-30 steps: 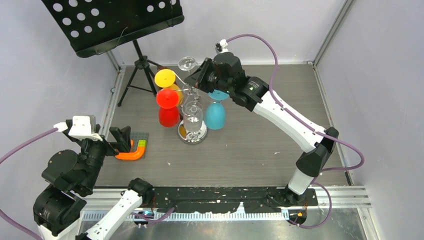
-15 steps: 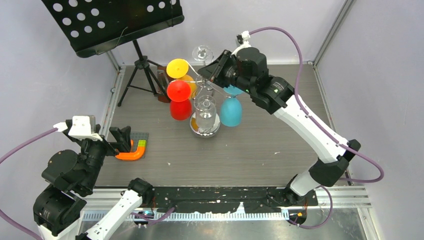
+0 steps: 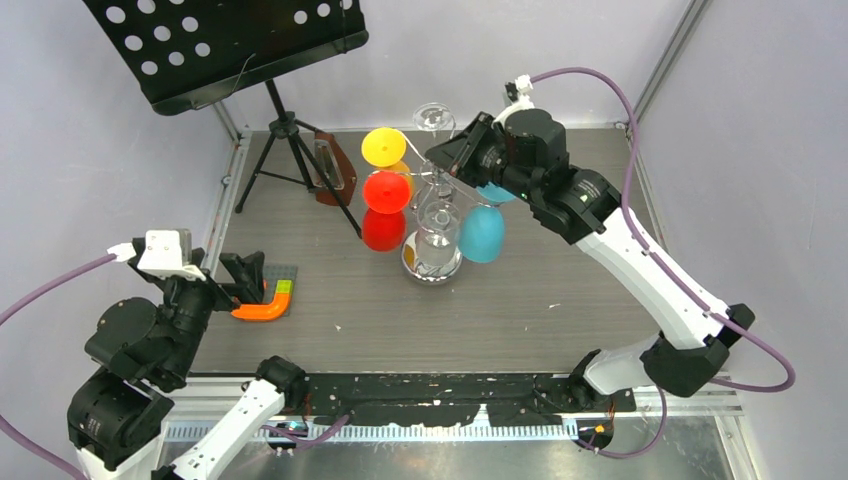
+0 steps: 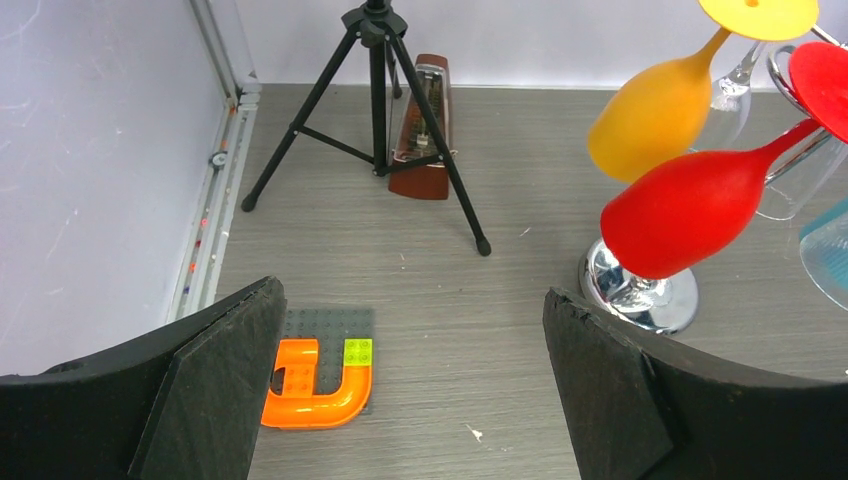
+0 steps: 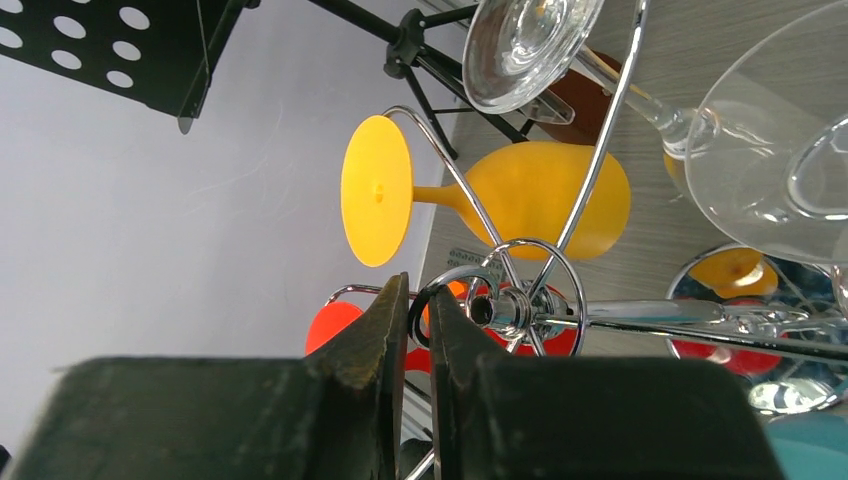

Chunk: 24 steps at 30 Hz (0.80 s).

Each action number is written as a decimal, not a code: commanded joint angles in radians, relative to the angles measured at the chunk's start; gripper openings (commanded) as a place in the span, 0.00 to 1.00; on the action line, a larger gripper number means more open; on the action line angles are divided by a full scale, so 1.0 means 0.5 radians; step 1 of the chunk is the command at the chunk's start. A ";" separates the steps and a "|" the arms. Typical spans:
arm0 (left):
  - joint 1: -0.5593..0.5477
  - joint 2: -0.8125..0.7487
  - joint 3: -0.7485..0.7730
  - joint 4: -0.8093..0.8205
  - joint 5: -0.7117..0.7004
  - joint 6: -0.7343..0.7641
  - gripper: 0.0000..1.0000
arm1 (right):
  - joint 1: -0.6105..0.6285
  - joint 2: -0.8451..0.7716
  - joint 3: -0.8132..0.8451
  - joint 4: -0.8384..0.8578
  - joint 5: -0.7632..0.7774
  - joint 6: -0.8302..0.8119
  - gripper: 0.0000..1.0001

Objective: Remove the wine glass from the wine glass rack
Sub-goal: Place the wine rack at the center of the board.

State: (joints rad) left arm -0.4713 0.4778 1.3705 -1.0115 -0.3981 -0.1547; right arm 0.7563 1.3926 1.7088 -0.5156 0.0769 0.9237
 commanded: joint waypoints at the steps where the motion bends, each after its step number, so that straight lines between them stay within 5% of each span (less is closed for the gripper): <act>1: 0.004 0.055 0.028 0.081 0.037 -0.039 0.98 | -0.038 -0.359 0.068 0.742 0.019 0.062 0.06; 24: 0.005 0.066 -0.054 0.150 0.098 -0.117 0.98 | -0.161 -0.555 -0.208 0.753 0.004 0.064 0.06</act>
State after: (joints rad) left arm -0.4713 0.4938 1.3495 -0.9855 -0.3576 -0.2039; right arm 0.6891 1.2301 1.5246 -0.5629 0.0814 0.9173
